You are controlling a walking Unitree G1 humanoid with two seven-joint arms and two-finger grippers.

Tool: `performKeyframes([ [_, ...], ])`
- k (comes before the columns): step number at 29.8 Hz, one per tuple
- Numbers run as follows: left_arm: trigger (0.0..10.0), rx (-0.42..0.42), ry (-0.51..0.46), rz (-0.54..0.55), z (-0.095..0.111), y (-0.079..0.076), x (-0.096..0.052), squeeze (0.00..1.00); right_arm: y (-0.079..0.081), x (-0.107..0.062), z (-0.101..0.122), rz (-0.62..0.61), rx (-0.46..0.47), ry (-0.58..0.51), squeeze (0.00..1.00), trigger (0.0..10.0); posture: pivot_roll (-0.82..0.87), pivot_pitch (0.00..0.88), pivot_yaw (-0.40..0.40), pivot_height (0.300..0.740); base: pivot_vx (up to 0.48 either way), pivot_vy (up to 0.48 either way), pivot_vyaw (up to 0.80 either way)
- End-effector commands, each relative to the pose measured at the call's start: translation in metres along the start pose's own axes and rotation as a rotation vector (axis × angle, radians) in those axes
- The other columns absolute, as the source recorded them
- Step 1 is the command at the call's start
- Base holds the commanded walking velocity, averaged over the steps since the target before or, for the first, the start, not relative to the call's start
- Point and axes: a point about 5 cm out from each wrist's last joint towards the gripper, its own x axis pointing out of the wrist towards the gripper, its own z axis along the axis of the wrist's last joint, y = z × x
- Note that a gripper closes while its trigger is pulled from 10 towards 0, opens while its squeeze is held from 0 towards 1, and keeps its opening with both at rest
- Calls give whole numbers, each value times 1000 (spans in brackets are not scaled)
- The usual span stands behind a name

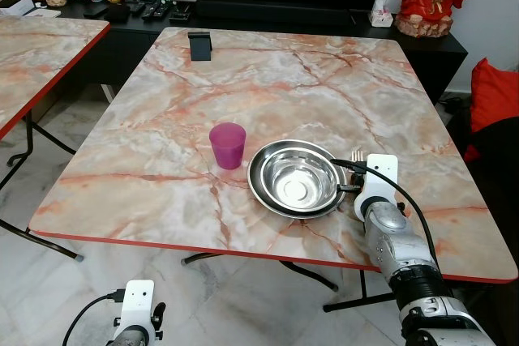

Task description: Setting the table

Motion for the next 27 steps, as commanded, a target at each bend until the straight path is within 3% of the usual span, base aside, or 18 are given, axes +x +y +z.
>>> performKeyframes([
  [1,10000,20,9,-2,0,1,0,0,1,1,4,-1,16,-9,224,10000,-14,13,-37,740,0,0,0],
  [2,10000,20,10,-2,0,1,0,0,1,1,4,-1,16,-9,302,10000,-14,12,-36,740,0,0,0],
  [27,10000,24,12,-6,-2,0,0,0,3,2,3,0,17,-8,294,10000,-14,15,-36,740,0,0,0],
])
